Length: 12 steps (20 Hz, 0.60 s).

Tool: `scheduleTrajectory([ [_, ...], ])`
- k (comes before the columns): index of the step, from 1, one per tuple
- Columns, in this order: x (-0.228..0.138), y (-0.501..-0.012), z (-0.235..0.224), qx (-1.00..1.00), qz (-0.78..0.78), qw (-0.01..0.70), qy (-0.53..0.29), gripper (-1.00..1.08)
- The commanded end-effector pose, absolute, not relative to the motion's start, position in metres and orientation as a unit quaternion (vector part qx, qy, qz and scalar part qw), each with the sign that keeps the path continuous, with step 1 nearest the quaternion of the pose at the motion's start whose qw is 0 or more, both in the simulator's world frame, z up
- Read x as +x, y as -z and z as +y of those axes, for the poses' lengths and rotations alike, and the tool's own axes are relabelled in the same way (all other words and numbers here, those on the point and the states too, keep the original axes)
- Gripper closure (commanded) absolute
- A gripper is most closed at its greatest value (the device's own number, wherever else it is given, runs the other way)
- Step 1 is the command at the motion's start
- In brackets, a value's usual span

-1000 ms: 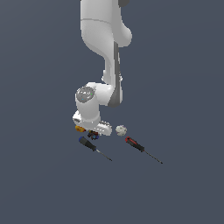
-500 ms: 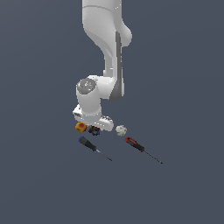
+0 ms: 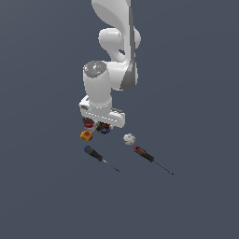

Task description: Pick up a designated object from a clutter of objects.

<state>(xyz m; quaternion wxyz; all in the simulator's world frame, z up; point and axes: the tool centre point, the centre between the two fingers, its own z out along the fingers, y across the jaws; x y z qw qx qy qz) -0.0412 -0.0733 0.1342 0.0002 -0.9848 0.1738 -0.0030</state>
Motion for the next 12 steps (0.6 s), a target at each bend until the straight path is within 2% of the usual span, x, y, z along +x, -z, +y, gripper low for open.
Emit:
scheduleTrajectory([
  [1,-0.048,-0.155,-0.068,-0.985,0.174,0.0,0.003,1.08],
  [12,-0.078,-0.253,-0.043,-0.985,0.174,-0.001,0.003,1.08],
])
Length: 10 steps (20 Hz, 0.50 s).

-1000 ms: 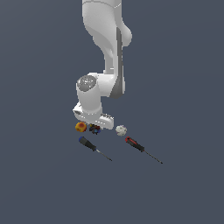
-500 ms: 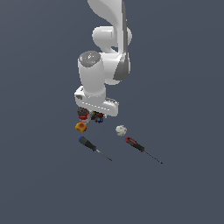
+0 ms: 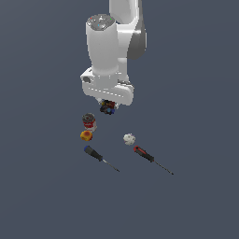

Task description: Pick up a designated object from a clutter of objects.

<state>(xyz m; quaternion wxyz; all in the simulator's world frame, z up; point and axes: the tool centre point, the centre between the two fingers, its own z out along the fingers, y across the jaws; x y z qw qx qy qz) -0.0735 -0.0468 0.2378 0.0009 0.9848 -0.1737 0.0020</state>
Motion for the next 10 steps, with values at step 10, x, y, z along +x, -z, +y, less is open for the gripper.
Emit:
scheduleTrajectory([
  [10,-0.105,-0.345,-0.019,0.985,-0.173,0.001,-0.001,1.08],
])
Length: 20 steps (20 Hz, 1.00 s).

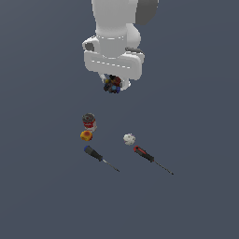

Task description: Pick up a designated object from a clutter of objects.

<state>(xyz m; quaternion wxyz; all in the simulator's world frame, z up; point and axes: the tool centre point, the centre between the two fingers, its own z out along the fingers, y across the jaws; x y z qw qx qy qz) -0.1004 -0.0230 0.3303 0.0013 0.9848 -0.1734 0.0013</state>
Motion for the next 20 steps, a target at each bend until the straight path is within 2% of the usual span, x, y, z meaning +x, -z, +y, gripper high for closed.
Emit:
scheduleTrajectory([
  [1,-0.107,-0.353,-0.017,0.985,-0.173,0.001,-0.001,1.08],
  [11,-0.123,-0.418,0.0,0.985,-0.173,0.0,0.0,1.08],
  [20,-0.126,-0.438,0.005,0.985,-0.173,0.0,0.0,1.08],
])
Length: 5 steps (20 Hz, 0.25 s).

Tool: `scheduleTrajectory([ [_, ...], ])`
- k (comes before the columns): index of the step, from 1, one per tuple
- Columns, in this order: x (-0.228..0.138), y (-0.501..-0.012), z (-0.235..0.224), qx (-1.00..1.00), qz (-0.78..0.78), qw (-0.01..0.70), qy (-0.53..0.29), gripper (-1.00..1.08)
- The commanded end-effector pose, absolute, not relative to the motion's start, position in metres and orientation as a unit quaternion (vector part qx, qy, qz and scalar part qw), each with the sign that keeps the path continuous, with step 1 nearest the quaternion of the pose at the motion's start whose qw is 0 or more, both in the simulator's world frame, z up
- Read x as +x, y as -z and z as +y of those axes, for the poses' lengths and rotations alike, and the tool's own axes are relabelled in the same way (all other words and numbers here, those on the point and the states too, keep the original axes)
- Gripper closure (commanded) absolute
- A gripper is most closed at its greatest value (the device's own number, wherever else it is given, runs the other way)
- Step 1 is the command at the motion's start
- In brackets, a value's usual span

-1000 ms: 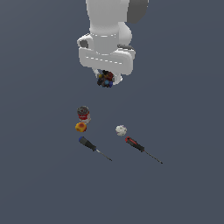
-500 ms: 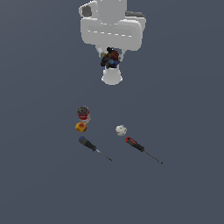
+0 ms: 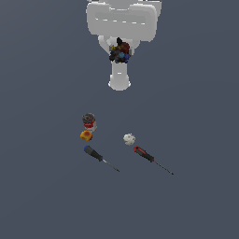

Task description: Pick up a designated object from a clutter of objects.

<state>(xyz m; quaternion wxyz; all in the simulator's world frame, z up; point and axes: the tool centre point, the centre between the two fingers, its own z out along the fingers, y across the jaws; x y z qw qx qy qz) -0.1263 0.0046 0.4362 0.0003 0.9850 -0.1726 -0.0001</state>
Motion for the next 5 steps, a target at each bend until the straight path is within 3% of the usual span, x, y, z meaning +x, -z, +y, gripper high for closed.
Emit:
scheduleTrajectory([
  [1,-0.1262,-0.438,0.005,0.985,-0.173,0.0,0.0,1.08],
  [5,-0.125,-0.4356,0.0044,0.985,-0.173,0.0,0.0,1.08],
])
